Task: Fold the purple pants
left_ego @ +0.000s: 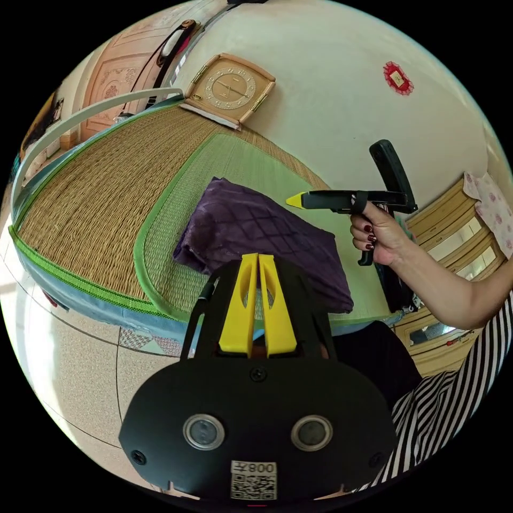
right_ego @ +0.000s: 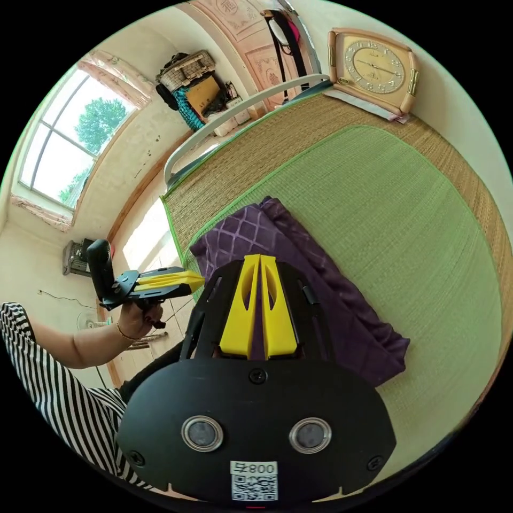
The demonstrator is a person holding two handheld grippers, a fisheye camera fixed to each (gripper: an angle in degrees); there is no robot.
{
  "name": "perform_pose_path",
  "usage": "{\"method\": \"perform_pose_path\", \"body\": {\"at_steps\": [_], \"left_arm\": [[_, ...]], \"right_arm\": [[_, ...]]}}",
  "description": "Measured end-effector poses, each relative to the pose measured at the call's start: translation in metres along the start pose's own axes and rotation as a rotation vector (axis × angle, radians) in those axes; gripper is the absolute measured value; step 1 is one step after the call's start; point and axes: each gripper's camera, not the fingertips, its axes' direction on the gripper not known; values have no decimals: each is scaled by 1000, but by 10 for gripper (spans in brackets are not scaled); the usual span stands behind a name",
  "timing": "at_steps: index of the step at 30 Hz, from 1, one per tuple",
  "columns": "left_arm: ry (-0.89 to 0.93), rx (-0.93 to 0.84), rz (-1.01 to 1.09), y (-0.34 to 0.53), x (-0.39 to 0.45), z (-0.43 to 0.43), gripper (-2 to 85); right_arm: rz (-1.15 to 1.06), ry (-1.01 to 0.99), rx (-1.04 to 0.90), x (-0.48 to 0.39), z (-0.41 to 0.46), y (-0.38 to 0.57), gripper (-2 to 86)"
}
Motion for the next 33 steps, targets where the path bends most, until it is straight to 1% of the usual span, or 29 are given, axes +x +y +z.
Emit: {"method": "perform_pose_path", "body": {"at_steps": [2, 3, 5, 7, 9, 13, 15, 17, 19, 21, 23, 25, 26, 27, 29, 33], "left_arm": [[-7, -20, -2, 3, 0, 14, 1], [10, -17, -21, 6, -1, 18, 1], [0, -25, -37, 8, 2, 21, 1], [-25, -17, -30, 12, 8, 19, 1], [-8, 2, 3, 15, 18, 19, 1], [-2, -8, 56, 12, 33, 39, 0], [-43, -82, 74, 9, 35, 66, 0], [-81, -158, 66, 13, 31, 86, 0], [-57, -124, 43, 17, 29, 86, 0], [-54, -51, 38, 17, 33, 83, 0], [-31, -23, 49, 11, 35, 89, 0], [-44, -78, 51, 5, 31, 108, 0], [-84, -155, 56, 5, 25, 127, 0], [-108, -196, 57, 10, 20, 142, 0], [-82, -139, 45, 15, 13, 139, 0], [-166, 23, 11, 18, -8, 117, 0]], "right_arm": [[40, 6, -48, 17, 13, 2, 1], [77, -25, -76, 27, 21, 0, 1], [116, -79, -62, 36, 19, -3, 1], [106, -86, -12, 31, 6, -3, 1], [44, -73, 33, 16, -10, -4, 1], [45, -15, -14, 17, -3, -16, 1], [86, -30, -84, 27, 11, -21, 1], [109, -75, -49, 27, 1, -21, 1], [67, -93, -18, 17, -11, -19, 1], [11, -80, -5, 5, -19, -17, 1], [9, -88, -20, 3, -17, -20, 1], [23, -97, -41, 5, -14, -23, 1], [37, -102, -37, 6, -16, -25, 1], [52, -105, -34, 7, -19, -27, 1], [52, -123, -19, 4, -27, -29, 1], [-7, -130, 23, -22, -41, -37, 0]]}}
